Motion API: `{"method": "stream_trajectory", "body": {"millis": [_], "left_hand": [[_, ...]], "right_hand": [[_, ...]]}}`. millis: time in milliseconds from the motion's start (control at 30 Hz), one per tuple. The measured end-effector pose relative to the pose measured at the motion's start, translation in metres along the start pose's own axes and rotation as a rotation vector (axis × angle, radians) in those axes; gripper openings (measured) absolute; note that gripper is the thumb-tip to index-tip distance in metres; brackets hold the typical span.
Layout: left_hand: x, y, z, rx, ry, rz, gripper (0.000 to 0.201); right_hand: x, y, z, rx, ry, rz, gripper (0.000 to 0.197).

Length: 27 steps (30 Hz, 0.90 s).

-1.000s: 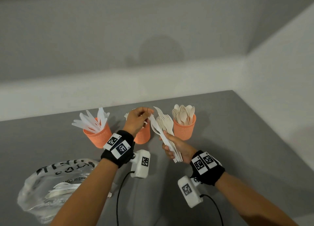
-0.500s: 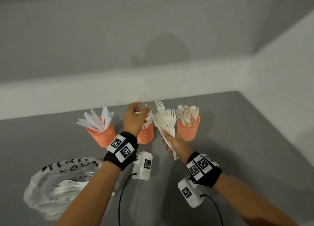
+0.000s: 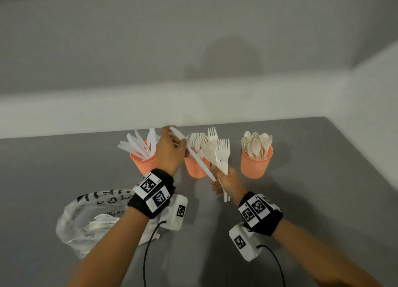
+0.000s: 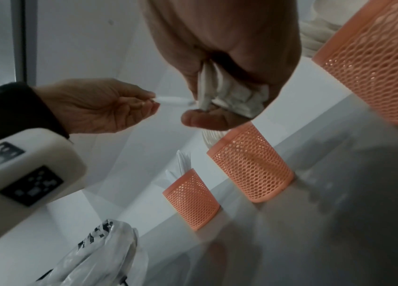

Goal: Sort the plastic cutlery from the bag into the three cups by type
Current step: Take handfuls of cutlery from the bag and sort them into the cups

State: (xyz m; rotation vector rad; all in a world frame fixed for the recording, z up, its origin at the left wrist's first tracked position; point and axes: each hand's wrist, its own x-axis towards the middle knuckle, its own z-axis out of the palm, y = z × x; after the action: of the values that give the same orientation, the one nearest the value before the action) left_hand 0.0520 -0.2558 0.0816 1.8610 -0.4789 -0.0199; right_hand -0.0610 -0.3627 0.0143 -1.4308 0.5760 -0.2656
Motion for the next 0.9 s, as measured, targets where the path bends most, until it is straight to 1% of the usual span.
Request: {"method": "stream_trajectory", "body": {"millis": [67,100,133,200,233,300,367,467,567,667,700,800,900], "left_hand": [[0.01,0.005,-0.022,-0.045,0.082,0.064,0.051],[0.017,0.008,-0.035,-0.04,0.129,0.109,0.056],[0.024,0.01,-0.048,-0.004,0.174,0.162,0.055],[0.04,0.009,-0.072,0.108,0.251,0.246,0.045],[0.047,0.006,-0.082,0.166,0.288,0.266,0.041],[0.06,-0.003,-0.097,0.275,0.366,0.262,0.035],[0.069,-0.015,-0.106,0.358,0.402,0.263,0.033],[0.075,-0.038,-0.107,0.436,0.336,0.265,0.03],[0.076,-0.061,-0.098,0.489,0.268,0.218,0.027],[0.077,-0.079,-0.087,0.517,0.2,0.159,0.026],[0.078,-0.084,-0.084,0.52,0.18,0.134,0.027],[0.079,-0.092,-0.077,0.546,0.124,0.06,0.031],[0.079,-0.095,-0.071,0.595,0.063,0.04,0.031]], "right_hand": [[0.003,0.003,0.002,0.008,-0.02,0.001,0.019],[0.005,0.005,0.003,0.003,-0.041,0.001,0.018],[0.007,0.005,0.004,-0.008,-0.061,0.006,0.018],[0.011,0.005,0.006,-0.011,-0.104,0.037,0.023],[0.012,0.004,0.007,0.004,-0.13,0.06,0.028],[0.013,0.0,0.009,0.06,-0.189,0.107,0.033],[0.014,-0.004,0.011,0.119,-0.233,0.148,0.035],[0.014,-0.008,0.014,0.163,-0.274,0.18,0.041],[0.014,-0.011,0.015,0.164,-0.305,0.198,0.045],[0.013,-0.013,0.016,0.182,-0.29,0.223,0.052],[0.013,-0.014,0.016,0.181,-0.29,0.226,0.05],[0.009,-0.018,0.015,0.169,-0.319,0.212,0.035],[0.005,-0.019,0.011,0.197,-0.352,0.2,0.029]]}}
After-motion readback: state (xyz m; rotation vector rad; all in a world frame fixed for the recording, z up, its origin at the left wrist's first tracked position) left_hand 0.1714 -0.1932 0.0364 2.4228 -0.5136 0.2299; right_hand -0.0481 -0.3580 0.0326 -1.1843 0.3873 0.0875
